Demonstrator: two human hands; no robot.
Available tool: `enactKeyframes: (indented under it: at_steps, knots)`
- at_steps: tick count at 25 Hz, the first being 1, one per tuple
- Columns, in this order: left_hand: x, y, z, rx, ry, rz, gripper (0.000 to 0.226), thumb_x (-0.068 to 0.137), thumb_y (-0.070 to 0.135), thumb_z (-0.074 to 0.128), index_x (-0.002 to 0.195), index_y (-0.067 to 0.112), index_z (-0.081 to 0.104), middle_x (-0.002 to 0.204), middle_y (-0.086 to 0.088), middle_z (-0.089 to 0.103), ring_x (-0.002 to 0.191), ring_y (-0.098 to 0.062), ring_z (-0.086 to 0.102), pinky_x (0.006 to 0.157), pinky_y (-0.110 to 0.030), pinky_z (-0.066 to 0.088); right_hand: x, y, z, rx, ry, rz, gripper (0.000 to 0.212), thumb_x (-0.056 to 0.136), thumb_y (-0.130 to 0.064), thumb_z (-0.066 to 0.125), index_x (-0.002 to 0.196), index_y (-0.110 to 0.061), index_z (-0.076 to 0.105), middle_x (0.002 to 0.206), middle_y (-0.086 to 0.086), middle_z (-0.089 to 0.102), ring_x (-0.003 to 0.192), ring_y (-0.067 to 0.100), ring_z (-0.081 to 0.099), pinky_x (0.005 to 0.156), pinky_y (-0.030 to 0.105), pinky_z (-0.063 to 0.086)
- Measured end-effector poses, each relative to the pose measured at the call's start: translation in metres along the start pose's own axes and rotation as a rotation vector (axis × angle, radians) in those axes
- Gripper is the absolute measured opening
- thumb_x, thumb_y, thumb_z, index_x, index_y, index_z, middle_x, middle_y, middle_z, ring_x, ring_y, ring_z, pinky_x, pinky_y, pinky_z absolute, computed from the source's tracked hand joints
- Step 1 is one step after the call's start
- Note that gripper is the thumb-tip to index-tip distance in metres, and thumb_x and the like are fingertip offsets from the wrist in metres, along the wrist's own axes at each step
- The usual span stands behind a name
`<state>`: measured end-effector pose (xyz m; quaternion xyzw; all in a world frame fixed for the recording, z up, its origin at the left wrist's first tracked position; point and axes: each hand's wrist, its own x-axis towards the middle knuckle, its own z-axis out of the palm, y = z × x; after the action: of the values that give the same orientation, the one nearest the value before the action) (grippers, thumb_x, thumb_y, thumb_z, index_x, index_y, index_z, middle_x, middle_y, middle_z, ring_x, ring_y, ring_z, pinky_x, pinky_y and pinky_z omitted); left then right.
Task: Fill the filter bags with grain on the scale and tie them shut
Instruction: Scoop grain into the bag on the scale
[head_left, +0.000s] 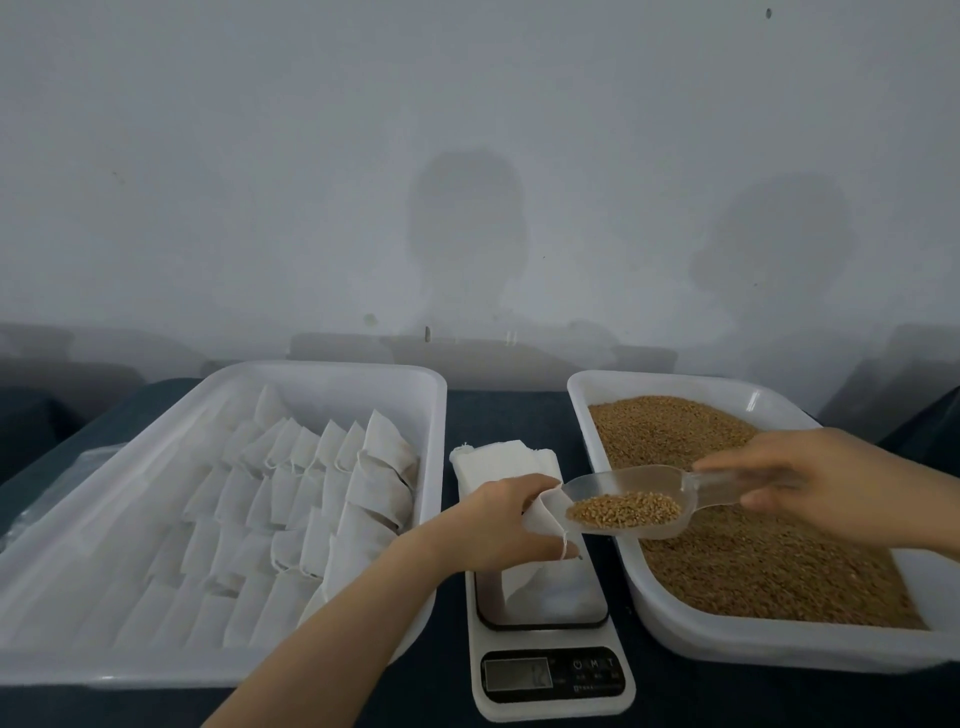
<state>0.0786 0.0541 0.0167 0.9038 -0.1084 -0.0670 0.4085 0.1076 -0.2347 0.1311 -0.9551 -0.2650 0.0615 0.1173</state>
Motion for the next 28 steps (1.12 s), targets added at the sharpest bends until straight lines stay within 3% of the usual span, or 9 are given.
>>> enactKeyframes:
  at_steps: [4, 9, 13, 20, 24, 28]
  knots:
    - [0.000, 0.000, 0.000, -0.011, 0.006, 0.017, 0.062, 0.079, 0.046, 0.072, 0.134, 0.032, 0.047, 0.125, 0.011, 0.057, 0.115, -0.011, 0.054, 0.102, -0.037, 0.047, 0.006, -0.007, -0.007, -0.098, -0.032, -0.059, 0.054, 0.085, -0.023, 0.065, 0.101, -0.070, 0.045, 0.097, -0.030, 0.057, 0.094, -0.006, 0.054, 0.081, 0.020, 0.044]
    - [0.000, 0.001, 0.000, -0.027, 0.008, 0.015, 0.061, 0.077, 0.047, 0.074, 0.131, 0.031, 0.050, 0.122, 0.012, 0.059, 0.112, -0.010, 0.056, 0.100, -0.036, 0.048, 0.011, -0.018, -0.015, -0.214, -0.046, -0.107, 0.051, 0.087, -0.029, 0.062, 0.096, -0.073, 0.039, 0.092, -0.033, 0.054, 0.090, -0.009, 0.052, 0.077, 0.018, 0.042]
    - [0.000, 0.002, 0.000, -0.042, 0.002, 0.016, 0.057, 0.077, 0.048, 0.074, 0.127, 0.031, 0.053, 0.119, 0.011, 0.060, 0.110, -0.009, 0.056, 0.099, -0.037, 0.049, 0.013, -0.031, -0.022, -0.293, -0.038, -0.129, 0.048, 0.088, -0.031, 0.061, 0.092, -0.074, 0.038, 0.090, -0.034, 0.052, 0.088, -0.007, 0.052, 0.083, 0.022, 0.044]
    - [-0.002, 0.004, -0.001, -0.036, 0.014, 0.025, 0.056, 0.077, 0.047, 0.074, 0.126, 0.031, 0.052, 0.115, 0.011, 0.058, 0.107, -0.008, 0.056, 0.095, -0.032, 0.050, 0.017, -0.055, -0.033, -0.397, -0.071, -0.140, 0.040, 0.090, -0.031, 0.058, 0.115, -0.060, 0.049, 0.083, -0.019, 0.061, 0.076, 0.005, 0.060, 0.066, 0.019, 0.045]
    - [-0.002, 0.004, -0.001, -0.039, 0.027, 0.035, 0.050, 0.077, 0.046, 0.074, 0.120, 0.034, 0.052, 0.111, 0.014, 0.057, 0.101, -0.007, 0.056, 0.086, -0.020, 0.049, 0.018, -0.064, -0.038, -0.456, -0.055, -0.156, 0.037, 0.091, -0.032, 0.056, 0.112, -0.061, 0.051, 0.080, -0.017, 0.061, 0.074, 0.003, 0.058, 0.061, 0.015, 0.032]
    - [-0.002, 0.004, -0.002, -0.045, 0.050, 0.046, 0.047, 0.076, 0.046, 0.075, 0.116, 0.035, 0.051, 0.105, 0.015, 0.057, 0.096, -0.007, 0.058, 0.079, -0.018, 0.049, 0.018, -0.071, -0.041, -0.567, 0.001, -0.202, 0.033, 0.092, -0.033, 0.053, 0.111, -0.060, 0.051, 0.078, -0.016, 0.059, 0.073, -0.001, 0.053, 0.062, 0.013, 0.021]
